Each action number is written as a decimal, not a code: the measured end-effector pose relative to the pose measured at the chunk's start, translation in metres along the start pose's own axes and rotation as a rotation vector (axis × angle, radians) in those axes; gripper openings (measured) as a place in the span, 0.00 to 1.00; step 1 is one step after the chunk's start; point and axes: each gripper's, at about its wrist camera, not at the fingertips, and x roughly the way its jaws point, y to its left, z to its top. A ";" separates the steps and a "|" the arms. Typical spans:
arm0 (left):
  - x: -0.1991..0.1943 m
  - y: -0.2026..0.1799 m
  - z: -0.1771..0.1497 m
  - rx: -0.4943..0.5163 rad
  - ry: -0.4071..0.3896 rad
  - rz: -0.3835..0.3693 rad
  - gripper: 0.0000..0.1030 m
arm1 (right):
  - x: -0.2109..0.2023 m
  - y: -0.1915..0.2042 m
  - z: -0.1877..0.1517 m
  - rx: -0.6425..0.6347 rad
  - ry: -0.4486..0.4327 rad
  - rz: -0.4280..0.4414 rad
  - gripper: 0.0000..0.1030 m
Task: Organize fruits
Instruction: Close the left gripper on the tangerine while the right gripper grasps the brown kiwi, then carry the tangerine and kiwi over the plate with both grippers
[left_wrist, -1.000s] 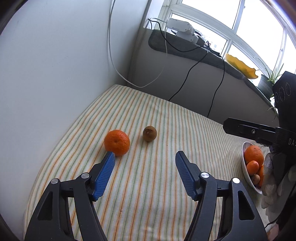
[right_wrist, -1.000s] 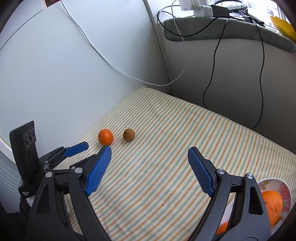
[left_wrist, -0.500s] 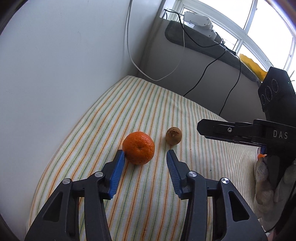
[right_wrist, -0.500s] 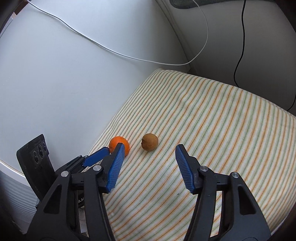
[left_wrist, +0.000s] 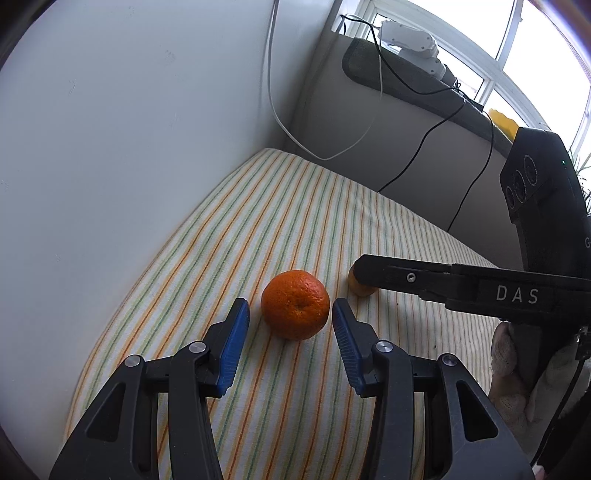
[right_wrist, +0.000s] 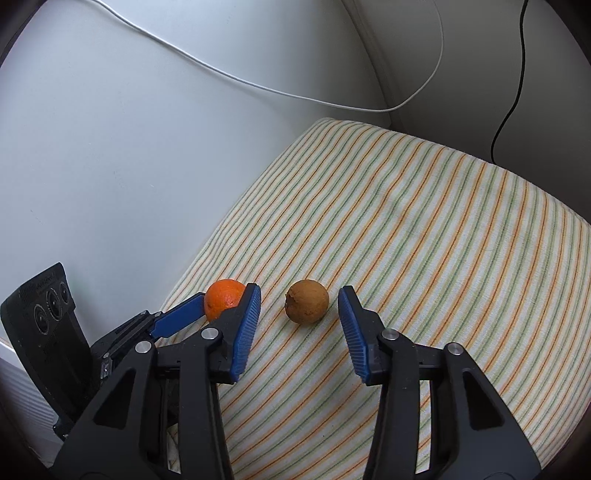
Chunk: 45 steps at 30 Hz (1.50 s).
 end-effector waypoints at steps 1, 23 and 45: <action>0.001 -0.001 0.000 0.006 0.002 0.000 0.44 | 0.002 0.002 0.000 -0.007 0.004 -0.006 0.41; 0.001 -0.008 0.000 0.035 -0.011 0.009 0.35 | 0.003 0.009 -0.011 -0.034 0.008 -0.022 0.26; -0.040 -0.051 -0.006 0.088 -0.073 -0.062 0.35 | -0.073 0.012 -0.044 -0.046 -0.074 -0.004 0.26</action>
